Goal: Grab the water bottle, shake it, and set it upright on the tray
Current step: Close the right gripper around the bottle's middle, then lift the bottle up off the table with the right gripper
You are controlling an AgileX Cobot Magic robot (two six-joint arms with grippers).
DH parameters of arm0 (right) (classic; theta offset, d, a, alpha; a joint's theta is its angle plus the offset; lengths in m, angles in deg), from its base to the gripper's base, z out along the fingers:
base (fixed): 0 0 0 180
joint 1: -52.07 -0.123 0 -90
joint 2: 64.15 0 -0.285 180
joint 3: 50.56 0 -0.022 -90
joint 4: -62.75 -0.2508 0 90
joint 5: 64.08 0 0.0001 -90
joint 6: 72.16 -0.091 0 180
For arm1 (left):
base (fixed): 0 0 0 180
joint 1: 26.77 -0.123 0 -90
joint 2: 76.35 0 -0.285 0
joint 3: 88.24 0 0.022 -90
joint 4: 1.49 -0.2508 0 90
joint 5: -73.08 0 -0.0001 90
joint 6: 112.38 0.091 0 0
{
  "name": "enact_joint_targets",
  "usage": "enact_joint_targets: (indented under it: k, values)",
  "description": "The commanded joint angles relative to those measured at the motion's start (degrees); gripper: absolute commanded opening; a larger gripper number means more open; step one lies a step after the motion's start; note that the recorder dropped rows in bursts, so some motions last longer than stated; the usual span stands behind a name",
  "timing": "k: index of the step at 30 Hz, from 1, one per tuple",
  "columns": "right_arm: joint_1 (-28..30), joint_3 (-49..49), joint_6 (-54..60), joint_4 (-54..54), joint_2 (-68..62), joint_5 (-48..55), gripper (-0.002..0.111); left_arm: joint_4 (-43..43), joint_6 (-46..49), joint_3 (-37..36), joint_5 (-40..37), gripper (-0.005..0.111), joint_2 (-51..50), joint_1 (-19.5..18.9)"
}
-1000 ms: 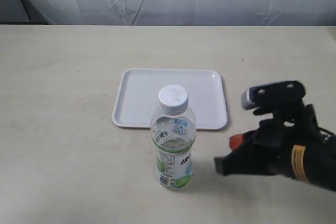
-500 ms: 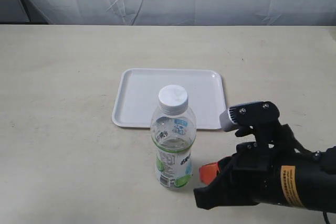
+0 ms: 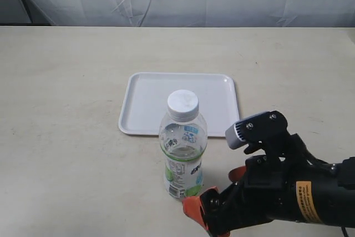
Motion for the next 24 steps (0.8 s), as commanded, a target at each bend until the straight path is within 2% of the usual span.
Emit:
enact_joint_targets:
  k: [1, 13, 24]
  values:
    - [-0.1, -0.9, 1.1, 0.4, 0.0, 1.9, 0.104, -0.2, -0.2, -0.2, 0.8, 0.000, 0.3, 0.0]
    - [-0.1, -7.5, 12.4, 1.9, 0.0, 5.3, 0.104, -0.2, -0.2, -0.2, 0.8, 0.000, 0.3, 0.0]
    - [-0.1, -10.2, 13.8, 1.9, -4.2, 6.3, 0.104, -0.2, -0.2, -0.2, 0.8, 0.000, 0.3, 0.0]
